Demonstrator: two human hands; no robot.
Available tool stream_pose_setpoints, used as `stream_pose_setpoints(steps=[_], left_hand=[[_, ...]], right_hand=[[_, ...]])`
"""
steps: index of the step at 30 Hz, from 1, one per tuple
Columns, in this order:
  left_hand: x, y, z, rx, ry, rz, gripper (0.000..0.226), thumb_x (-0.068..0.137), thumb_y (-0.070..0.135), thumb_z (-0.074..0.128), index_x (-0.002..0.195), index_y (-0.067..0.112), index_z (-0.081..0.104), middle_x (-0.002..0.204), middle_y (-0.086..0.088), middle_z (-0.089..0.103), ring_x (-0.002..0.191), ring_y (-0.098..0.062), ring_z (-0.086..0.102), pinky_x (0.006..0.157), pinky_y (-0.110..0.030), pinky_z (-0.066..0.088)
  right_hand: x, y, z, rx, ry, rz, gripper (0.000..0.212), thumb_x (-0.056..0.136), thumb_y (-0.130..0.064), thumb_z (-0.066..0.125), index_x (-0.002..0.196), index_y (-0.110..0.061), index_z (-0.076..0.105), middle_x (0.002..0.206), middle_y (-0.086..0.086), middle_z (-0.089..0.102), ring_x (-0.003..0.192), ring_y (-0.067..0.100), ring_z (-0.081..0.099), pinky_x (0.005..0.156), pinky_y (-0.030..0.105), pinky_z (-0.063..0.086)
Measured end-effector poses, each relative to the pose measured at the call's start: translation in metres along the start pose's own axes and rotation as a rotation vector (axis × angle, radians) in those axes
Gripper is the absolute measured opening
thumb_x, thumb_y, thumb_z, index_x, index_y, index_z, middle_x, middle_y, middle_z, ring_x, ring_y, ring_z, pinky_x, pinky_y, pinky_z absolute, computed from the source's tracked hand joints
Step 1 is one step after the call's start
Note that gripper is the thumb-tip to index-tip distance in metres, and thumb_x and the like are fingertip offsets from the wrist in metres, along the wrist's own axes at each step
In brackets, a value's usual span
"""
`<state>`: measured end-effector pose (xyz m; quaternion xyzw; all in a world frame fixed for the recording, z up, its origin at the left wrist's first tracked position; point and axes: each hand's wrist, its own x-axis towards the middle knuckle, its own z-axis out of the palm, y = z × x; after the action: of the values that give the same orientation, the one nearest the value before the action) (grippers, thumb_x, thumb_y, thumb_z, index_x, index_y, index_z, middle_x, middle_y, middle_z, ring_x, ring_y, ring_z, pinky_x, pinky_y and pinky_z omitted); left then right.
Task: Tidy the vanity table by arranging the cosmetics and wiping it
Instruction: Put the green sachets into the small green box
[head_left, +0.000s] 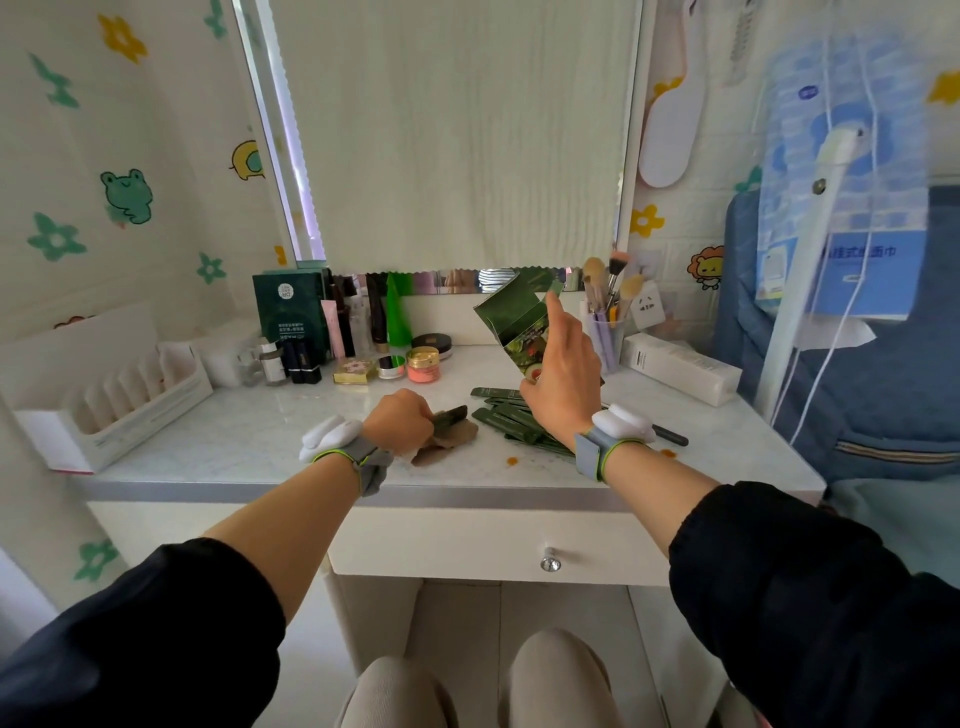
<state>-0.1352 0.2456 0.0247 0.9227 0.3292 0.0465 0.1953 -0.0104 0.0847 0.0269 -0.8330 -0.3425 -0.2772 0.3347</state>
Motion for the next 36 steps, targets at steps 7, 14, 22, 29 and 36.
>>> stream_pose_setpoints(steps=[7,14,22,29,36], left_hand=[[-0.002,0.012,0.010,-0.106,0.105,-0.013,0.028,0.096,0.017,0.039,0.117,0.002,0.050,0.115,-0.018,0.058,0.100,-0.033,0.056,0.076,-0.034,0.044],[-0.003,0.002,0.026,0.090,0.016,0.154,0.035,0.093,0.042,0.054,0.113,0.013,0.055,0.105,-0.010,0.044,0.094,-0.031,0.055,0.084,-0.035,0.045],[-0.007,0.008,0.028,-0.141,0.027,0.222,0.010,0.090,0.016,0.061,0.098,0.012,0.066,0.075,0.000,0.062,0.060,-0.011,0.058,0.056,-0.019,0.047],[-0.021,0.042,0.042,-0.296,-0.060,0.331,0.011,0.087,0.023,0.068,0.097,0.018,0.070,0.071,0.010,0.060,0.062,-0.002,0.052,0.058,-0.014,0.042],[-0.024,0.060,0.049,-0.176,-0.116,0.421,0.018,0.084,0.025,0.071,0.099,0.016,0.072,0.092,-0.001,0.069,0.078,-0.010,0.056,0.062,-0.012,0.040]], right_hand=[[-0.002,0.002,0.002,-0.024,-0.003,0.008,0.108,0.070,-0.013,0.079,0.152,-0.019,0.010,0.141,0.008,0.041,0.122,0.030,0.048,0.094,0.045,0.046],[-0.003,0.005,0.003,-0.030,-0.003,0.013,0.107,0.070,-0.012,0.078,0.153,-0.018,0.011,0.140,0.009,0.041,0.122,0.030,0.048,0.094,0.046,0.047],[-0.005,0.010,0.000,-0.022,0.010,0.006,0.107,0.068,-0.011,0.079,0.152,-0.016,0.014,0.138,0.009,0.044,0.122,0.030,0.048,0.093,0.048,0.048],[-0.005,0.014,-0.005,-0.027,0.036,0.017,0.106,0.068,-0.011,0.079,0.152,-0.016,0.016,0.138,0.008,0.046,0.124,0.029,0.048,0.103,0.043,0.042],[-0.007,0.019,-0.009,-0.024,0.034,0.033,0.104,0.071,-0.010,0.079,0.153,-0.016,0.015,0.145,0.007,0.040,0.137,0.031,0.033,0.103,0.045,0.039]])
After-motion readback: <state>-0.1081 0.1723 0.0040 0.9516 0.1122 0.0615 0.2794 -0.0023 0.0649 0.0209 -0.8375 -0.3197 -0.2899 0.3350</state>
